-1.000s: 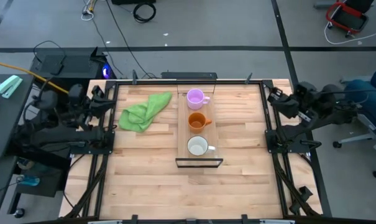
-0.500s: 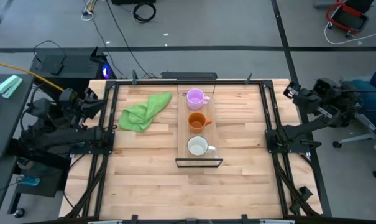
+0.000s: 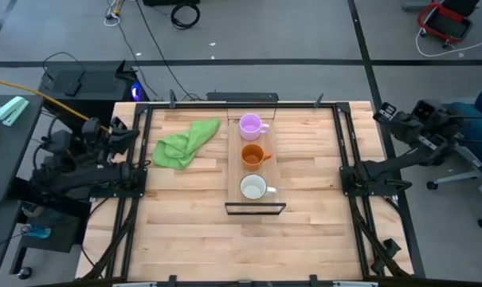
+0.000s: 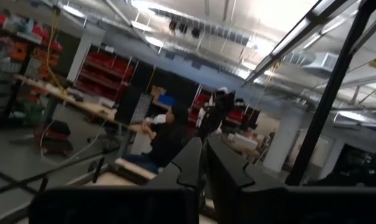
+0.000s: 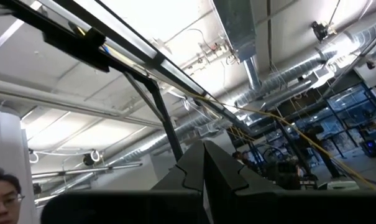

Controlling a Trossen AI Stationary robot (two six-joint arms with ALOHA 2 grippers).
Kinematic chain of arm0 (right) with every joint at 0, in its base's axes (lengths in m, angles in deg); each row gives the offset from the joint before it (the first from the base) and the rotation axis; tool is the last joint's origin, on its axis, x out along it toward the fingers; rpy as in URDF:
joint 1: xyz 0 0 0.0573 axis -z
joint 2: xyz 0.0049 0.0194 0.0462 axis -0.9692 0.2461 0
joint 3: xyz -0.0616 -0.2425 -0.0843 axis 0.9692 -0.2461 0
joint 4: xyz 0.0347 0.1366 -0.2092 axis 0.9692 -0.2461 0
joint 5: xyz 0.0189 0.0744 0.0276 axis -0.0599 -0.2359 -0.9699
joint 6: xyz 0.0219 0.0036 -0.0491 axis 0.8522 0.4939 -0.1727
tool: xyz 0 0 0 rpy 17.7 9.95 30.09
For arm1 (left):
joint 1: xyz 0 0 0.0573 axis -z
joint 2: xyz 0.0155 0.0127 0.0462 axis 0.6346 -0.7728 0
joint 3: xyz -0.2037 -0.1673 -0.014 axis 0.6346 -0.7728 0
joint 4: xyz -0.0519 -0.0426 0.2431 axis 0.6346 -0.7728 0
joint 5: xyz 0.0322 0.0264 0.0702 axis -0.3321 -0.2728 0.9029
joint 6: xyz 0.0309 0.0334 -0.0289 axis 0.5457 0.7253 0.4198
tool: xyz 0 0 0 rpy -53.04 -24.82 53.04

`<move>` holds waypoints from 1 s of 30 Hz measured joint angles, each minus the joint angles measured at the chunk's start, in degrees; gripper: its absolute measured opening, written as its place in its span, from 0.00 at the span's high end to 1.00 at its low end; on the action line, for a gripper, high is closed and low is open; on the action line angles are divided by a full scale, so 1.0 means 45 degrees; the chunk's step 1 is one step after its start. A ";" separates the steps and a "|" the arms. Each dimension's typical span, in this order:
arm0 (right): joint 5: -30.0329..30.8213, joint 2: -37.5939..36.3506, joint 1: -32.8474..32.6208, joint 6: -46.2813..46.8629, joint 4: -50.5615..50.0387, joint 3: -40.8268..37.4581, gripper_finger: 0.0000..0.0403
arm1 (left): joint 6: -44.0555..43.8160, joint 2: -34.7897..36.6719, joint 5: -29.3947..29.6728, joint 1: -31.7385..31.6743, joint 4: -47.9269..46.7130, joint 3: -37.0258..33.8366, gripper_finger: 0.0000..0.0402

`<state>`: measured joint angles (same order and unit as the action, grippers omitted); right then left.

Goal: Stack small to large cups/mugs on shelf
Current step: Return to Home Position

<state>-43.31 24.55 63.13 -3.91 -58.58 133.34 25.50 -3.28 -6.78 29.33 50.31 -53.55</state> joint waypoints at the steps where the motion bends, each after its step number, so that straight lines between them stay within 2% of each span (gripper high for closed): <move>1: 0.0001 -0.0123 0.0000 -0.0003 -0.0143 0.0000 0.97 | -0.0029 0.0005 0.0022 0.0000 -0.0091 -0.0019 0.92; 15: 0.0005 -0.1255 0.0005 -0.0349 -0.0480 -0.0005 0.97 | -0.0042 -0.0005 0.0049 0.0000 0.0010 0.0010 0.94; 24: 0.0724 -0.1288 0.0005 -0.0345 -0.0446 -0.0116 0.97 | -0.0163 -0.0005 0.0044 0.0000 -0.0064 0.0010 0.91; 30: 0.0806 -0.1269 0.0039 -0.0337 0.1701 -0.1763 0.97 | -0.0404 -0.0005 0.0044 0.0000 0.0050 -0.0127 0.92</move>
<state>-39.68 18.84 63.30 -5.43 -50.92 125.41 23.68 -3.30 -6.59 29.33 50.53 -54.12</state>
